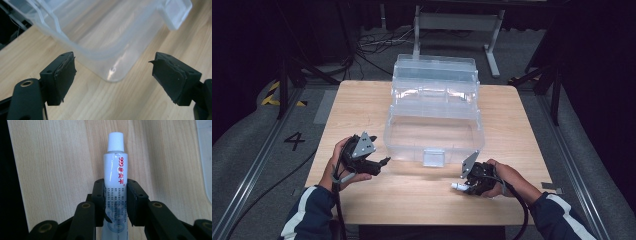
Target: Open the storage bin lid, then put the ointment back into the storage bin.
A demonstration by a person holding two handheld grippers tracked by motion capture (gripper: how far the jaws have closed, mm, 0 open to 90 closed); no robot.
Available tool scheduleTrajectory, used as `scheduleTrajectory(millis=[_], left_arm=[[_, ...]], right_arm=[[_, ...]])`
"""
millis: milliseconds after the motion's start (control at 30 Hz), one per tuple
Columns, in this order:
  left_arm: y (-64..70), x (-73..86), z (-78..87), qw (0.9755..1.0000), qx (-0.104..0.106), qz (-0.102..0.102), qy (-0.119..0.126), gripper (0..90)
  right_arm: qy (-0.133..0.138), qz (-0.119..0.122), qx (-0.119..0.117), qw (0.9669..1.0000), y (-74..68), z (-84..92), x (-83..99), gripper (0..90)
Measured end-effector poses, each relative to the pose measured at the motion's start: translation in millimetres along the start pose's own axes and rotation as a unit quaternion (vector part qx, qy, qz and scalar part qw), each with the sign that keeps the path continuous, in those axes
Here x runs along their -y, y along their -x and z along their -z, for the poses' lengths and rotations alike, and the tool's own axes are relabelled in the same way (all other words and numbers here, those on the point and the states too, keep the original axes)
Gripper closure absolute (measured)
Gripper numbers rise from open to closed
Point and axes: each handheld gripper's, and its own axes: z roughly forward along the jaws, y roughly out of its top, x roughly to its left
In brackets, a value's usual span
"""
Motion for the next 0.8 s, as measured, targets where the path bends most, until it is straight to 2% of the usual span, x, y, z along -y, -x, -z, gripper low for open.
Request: scheduleTrajectory(millis=[33, 133, 233, 433, 533, 567, 600, 667, 800], left_arm=[[0.4, 4.6, -0.1, 1.0, 0.004, 0.004, 0.0, 19.2], [2.1, 19.9, -4.2, 0.9996, 0.016, 0.008, -0.023, 19.2], [0.9, 33.2, -10.2, 0.9985, 0.033, 0.023, -0.036, 19.2], [1.2, 52.3, -26.6, 0.9947, 0.061, 0.037, -0.074, 18.7], [1.7, 62.0, -33.7, 0.9924, 0.072, 0.035, -0.093, 18.7], [0.8, 65.6, -35.1, 0.9923, 0.077, 0.046, -0.085, 17.8], [0.8, 65.6, -35.1, 0.9923, 0.077, 0.046, -0.085, 16.7], [-2.9, 73.1, -36.1, 0.991, 0.09, 0.072, -0.068, 16.1], [-3.2, 75.0, -36.1, 0.9914, 0.089, 0.074, -0.062, 14.6]], right_arm=[[0.0, 0.0, -0.001, 1.0, 0.5, 0.3, 0.5, 70.9], [0.003, -0.003, 0.0, 1.0, 1.6, 1.3, 2.0, 70.9], [0.005, -0.003, 0.004, 1.0, 4.1, 3.3, 4.0, 70.9], [0.01, -0.004, 0.009, 0.9999, 7.5, 10.0, 8.2, 70.9], [0.016, -0.01, 0.012, 0.9997, 8.9, 15.1, 9.9, 70.9], [0.018, -0.011, 0.013, 0.9997, 9.4, 17.5, 10.3, 70.8], [0.018, -0.011, 0.013, 0.9997, 9.4, 17.5, 10.3, 70.8], [0.027, -0.011, 0.019, 0.9994, 10.5, 22.7, 12.6, 70.9], [0.03, -0.012, 0.023, 0.9992, 12.0, 28.5, 14.9, 70.9]])
